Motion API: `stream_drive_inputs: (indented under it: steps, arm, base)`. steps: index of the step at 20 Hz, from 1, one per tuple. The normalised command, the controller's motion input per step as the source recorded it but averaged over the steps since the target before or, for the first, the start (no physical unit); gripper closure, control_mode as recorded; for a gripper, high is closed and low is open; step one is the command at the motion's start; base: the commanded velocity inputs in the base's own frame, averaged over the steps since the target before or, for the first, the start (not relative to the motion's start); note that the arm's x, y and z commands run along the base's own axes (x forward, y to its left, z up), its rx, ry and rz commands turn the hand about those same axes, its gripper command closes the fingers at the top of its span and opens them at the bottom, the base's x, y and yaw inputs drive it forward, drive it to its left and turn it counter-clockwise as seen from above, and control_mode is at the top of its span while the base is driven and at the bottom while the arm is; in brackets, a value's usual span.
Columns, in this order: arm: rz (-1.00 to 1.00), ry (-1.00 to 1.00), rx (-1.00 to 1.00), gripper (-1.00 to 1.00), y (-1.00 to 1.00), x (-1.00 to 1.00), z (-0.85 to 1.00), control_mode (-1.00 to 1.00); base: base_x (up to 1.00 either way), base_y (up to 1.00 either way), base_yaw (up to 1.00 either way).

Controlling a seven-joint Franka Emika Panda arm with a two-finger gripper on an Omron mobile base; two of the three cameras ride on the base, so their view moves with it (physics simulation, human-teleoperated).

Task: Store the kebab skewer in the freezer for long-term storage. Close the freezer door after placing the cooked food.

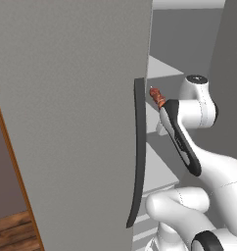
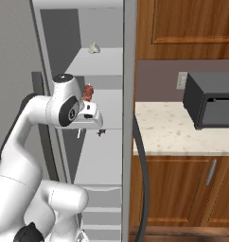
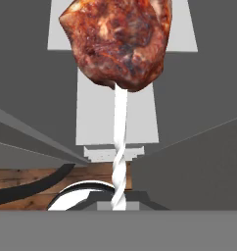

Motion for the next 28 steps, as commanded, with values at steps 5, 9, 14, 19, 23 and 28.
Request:
stream_drive_inputs:
  steps: [5,9,14,19,23,28]
  arm:
    - [0.0,0.01,0.0,1.0,0.0,0.47,-0.17,-1.0]
    - [0.0,0.01,0.0,1.0,0.0,0.63,-0.17,-1.0]
    - [0.0,0.01,0.0,1.0,0.0,0.47,-0.18,-1.0]
    - [0.0,0.04,0.0,1.0,0.0,0.44,-0.24,-1.0]
    - [0.0,0.05,0.0,1.0,0.0,0.35,-0.27,-1.0]
    - [0.0,0.01,0.0,1.0,0.0,0.34,-0.13,-1.0]
  base:
    - [0.0,0.0,0.0]
    - [0.0,0.0,0.0]
    - [0.0,0.0,0.0]
    - [0.0,0.0,0.0]
    - [0.0,0.0,0.0]
    - [0.0,0.0,0.0]
